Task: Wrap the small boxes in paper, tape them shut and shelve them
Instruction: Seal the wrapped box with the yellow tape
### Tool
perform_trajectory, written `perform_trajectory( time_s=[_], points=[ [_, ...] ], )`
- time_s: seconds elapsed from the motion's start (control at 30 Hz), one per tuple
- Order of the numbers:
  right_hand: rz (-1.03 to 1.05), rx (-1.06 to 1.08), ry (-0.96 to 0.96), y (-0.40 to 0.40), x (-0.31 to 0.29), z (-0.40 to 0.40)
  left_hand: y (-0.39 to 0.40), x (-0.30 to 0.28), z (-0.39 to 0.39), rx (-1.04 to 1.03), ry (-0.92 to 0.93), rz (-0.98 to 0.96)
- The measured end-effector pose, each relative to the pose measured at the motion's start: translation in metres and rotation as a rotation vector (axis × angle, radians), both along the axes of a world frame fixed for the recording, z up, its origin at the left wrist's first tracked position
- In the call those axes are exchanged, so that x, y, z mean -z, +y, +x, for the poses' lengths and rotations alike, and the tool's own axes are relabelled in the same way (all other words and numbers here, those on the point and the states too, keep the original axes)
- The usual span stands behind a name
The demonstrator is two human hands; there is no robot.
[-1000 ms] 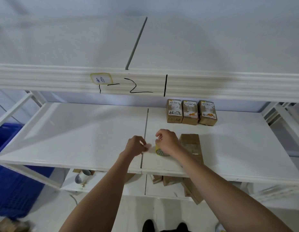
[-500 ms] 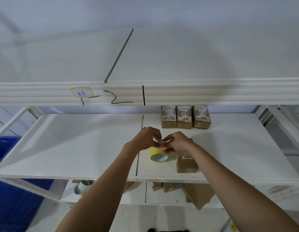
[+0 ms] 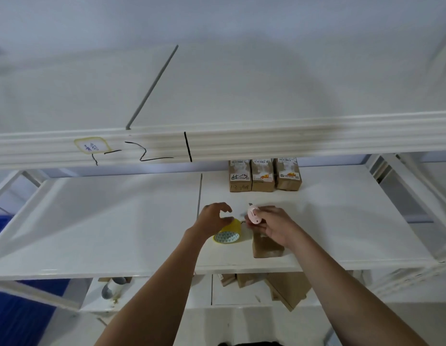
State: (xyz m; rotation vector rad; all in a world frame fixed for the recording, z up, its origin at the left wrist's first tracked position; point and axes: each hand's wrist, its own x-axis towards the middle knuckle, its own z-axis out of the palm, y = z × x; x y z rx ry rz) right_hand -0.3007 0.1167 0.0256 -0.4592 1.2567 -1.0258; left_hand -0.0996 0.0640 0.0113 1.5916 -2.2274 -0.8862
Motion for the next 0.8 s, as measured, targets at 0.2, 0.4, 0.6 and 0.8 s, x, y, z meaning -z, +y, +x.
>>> perform_trajectory(
  time_s=[0.2, 0.4, 0.6, 0.8],
  points=[
    [-0.130, -0.040, 0.622, 0.007, 0.016, 0.009, 0.004, 0.007, -0.010, 0.052, -0.065, 0.106],
    [-0.294, -0.142, 0.941, 0.014, 0.040, 0.020, 0.005, 0.009, -0.005, 0.122, -0.116, 0.094],
    [-0.341, -0.182, 1.003, 0.024, 0.058, 0.025, 0.001, 0.015, 0.004, 0.064, -0.030, 0.188],
    [-0.385, -0.240, 1.102, 0.030, 0.069, 0.030, 0.002, 0.022, 0.005, 0.042, 0.033, 0.202]
  ],
)
